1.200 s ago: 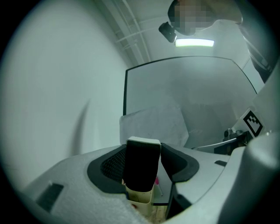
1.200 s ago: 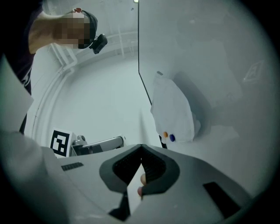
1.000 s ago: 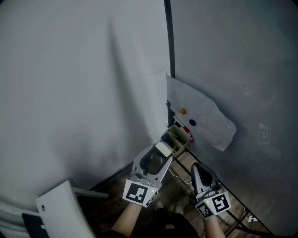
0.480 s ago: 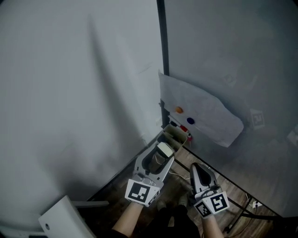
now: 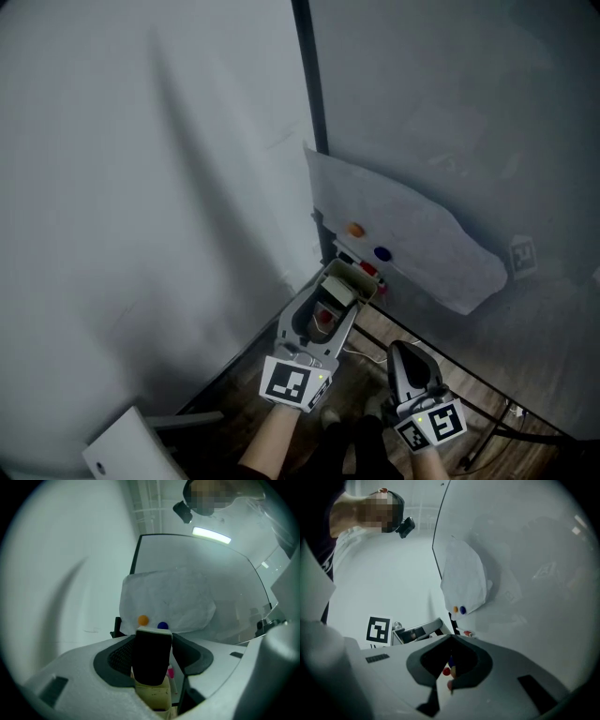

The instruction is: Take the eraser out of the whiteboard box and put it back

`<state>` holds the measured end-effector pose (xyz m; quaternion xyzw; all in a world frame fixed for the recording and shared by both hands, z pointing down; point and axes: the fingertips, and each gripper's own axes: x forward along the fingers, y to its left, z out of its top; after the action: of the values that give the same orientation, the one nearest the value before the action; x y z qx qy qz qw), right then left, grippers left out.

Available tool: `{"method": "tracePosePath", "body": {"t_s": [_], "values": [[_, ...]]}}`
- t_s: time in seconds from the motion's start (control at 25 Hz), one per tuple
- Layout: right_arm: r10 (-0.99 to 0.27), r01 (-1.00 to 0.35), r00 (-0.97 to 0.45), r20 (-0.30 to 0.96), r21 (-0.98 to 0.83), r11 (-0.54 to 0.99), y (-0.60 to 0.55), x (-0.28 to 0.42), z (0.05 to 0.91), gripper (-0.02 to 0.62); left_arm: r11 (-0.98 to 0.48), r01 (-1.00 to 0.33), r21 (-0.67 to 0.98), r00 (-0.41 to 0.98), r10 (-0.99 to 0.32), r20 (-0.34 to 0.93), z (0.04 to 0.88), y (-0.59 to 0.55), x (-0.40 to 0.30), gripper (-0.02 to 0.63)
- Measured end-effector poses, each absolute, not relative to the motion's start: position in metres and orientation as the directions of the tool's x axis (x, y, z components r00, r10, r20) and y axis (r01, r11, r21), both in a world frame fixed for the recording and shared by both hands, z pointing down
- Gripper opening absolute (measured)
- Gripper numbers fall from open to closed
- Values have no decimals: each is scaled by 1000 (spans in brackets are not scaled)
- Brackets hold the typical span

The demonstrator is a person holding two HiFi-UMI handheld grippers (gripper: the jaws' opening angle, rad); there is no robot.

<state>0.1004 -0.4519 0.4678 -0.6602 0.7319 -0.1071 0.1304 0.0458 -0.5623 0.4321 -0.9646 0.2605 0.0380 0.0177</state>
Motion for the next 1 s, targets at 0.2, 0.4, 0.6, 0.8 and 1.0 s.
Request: {"method": "tracePosePath", "body": {"t_s": [0.2,0.4,0.6,0.8,1.0], "values": [[-995,-932,-95,-39,-346,103,-457,103,484,2,-871,-492,-4,869,-490,-64,448,-576,61,236],[-996,-927,-90,-27,-363,93,-457,105,492,2,-875,-484,-5,874,-483,-50,454,-582,66,236],[-997,-927,-80,-21,-365,82,-454,109,493,3,-880,-475,5,880,-475,-16,464,-586,77,237],[-998,-930,-62,-9,-363,61,-449,117,498,3,-885,-465,3,885,-465,22,480,-588,89,238],[-999,-930,-40,-2,-365,38,-445,125,503,3,-886,-462,30,887,-461,39,491,-590,93,239]]}}
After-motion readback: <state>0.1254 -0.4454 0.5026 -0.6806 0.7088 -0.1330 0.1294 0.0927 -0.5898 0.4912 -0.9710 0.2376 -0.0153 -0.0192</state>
